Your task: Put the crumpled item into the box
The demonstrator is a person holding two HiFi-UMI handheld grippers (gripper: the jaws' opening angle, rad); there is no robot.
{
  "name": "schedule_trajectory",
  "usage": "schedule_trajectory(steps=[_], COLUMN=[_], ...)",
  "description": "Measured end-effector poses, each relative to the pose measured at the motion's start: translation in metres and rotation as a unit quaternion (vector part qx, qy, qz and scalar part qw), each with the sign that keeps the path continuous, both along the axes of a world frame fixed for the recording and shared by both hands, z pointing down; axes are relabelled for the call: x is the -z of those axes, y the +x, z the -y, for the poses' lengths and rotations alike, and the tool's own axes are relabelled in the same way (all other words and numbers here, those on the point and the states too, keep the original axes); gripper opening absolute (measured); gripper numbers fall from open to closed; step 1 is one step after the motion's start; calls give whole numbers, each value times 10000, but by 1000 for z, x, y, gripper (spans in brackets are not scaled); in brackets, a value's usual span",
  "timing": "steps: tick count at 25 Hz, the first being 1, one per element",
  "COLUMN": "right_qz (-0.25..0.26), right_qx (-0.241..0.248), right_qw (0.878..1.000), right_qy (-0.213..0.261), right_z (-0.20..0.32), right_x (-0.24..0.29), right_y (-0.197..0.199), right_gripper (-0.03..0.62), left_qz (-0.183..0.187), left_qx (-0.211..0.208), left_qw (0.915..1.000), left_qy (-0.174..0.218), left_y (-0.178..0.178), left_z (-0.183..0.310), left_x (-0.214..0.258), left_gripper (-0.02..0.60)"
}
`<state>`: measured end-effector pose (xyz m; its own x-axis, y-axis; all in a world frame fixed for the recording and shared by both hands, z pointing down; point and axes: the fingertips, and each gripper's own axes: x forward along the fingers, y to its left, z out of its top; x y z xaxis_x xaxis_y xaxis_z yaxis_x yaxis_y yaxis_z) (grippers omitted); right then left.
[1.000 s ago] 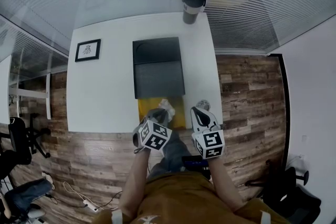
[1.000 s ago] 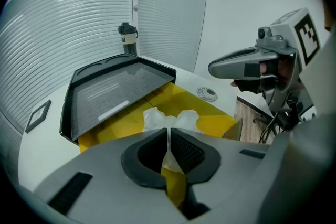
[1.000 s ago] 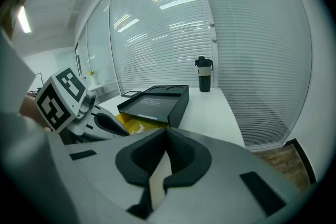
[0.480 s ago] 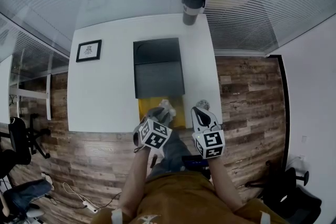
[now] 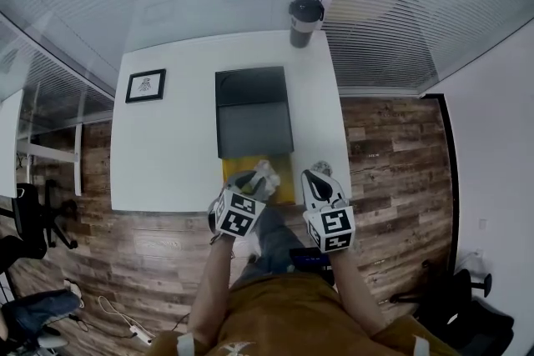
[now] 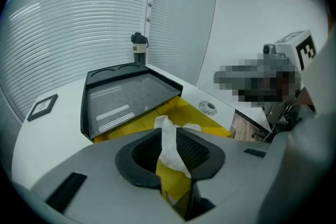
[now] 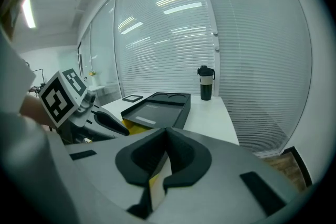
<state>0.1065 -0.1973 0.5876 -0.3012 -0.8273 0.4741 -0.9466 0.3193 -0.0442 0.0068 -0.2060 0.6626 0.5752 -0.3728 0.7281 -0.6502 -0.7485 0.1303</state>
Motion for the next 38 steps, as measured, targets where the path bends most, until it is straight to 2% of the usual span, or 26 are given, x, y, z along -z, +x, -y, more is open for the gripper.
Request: schedule_trajectory(steps=[6, 17, 23, 27, 34, 38], right_qz=[-56, -25, -345, -413, -414, -438], right_qx=[24, 71, 276, 293, 241, 303], right_qw=[9999, 9991, 9973, 9959, 9935, 9913], right_qy=[154, 410, 584, 750, 1033, 1206], right_z=[-5, -12, -20, -24, -35, -39], right_x=[14, 35, 51, 61, 81, 89], right_y=[-5, -19, -31, -34, -39, -44], right_gripper=[12, 12, 12, 12, 12, 12], left_qz=[-328, -663, -1335, -1505, -1766, -1903], left_qx=[224, 532, 883, 994, 1305, 1422], left_qw=[9989, 9946, 9844, 9786, 9626, 9546], left_qy=[259, 597, 726, 993, 1587, 1797], left_y=[-6, -18, -27, -34, -53, -62], left_z=[5, 4, 2, 0, -7, -12], left_x=[25, 65, 99, 119, 157, 171], left_gripper=[83, 26, 23, 23, 23, 24])
